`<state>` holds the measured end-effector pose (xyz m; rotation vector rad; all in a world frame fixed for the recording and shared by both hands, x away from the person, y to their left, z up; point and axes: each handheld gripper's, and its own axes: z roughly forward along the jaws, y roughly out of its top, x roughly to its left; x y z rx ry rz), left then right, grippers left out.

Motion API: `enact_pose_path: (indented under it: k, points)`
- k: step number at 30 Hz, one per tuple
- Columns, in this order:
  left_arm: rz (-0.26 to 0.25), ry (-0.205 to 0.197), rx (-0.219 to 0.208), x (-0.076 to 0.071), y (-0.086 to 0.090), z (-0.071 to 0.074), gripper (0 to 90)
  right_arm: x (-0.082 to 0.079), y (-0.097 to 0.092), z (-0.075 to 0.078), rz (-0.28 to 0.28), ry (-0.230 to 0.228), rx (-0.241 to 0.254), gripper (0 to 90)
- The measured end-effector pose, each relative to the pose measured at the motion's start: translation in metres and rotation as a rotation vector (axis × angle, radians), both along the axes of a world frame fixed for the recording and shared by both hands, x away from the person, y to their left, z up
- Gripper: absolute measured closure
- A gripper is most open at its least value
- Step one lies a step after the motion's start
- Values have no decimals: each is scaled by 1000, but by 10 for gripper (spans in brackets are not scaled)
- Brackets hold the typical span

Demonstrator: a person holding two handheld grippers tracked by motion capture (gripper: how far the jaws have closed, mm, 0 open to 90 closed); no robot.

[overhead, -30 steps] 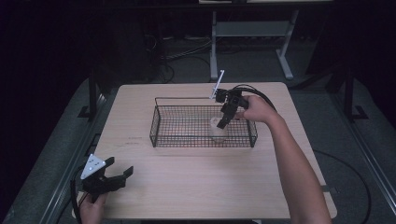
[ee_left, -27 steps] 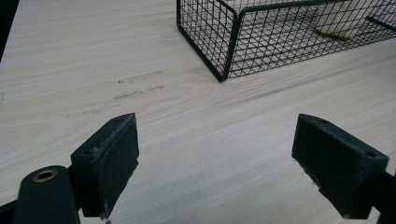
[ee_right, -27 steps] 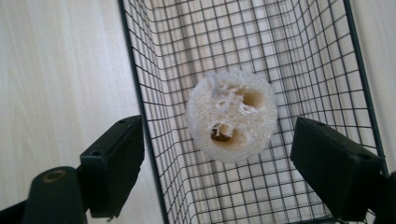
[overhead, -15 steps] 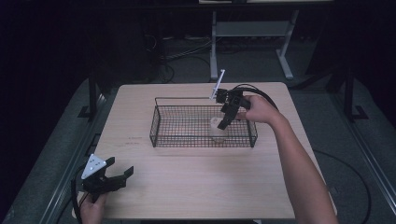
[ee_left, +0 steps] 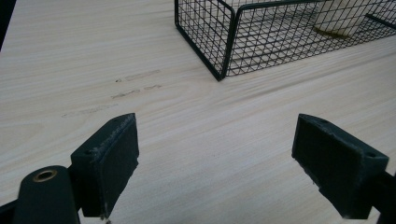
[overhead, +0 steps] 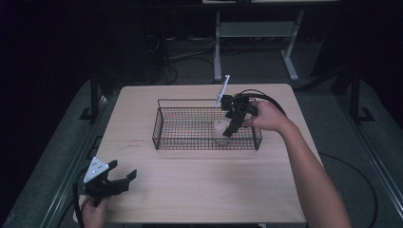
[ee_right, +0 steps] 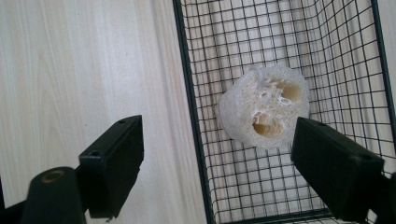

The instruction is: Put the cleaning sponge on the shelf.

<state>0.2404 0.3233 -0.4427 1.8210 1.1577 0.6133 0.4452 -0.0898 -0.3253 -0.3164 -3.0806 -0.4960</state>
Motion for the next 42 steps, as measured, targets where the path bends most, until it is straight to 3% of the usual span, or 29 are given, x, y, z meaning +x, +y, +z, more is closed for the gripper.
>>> enact_pose_path:
  k: [6,15,42]
  points:
    - [0,2,2,0,-1,0,139,-7,-4,1,11,1,-9,168]
    - [-1,0,3,0,0,0,140,-19,-9,1,14,3,19,167]
    - [-2,-1,6,0,-2,0,139,-43,-32,-16,4,27,57,154]
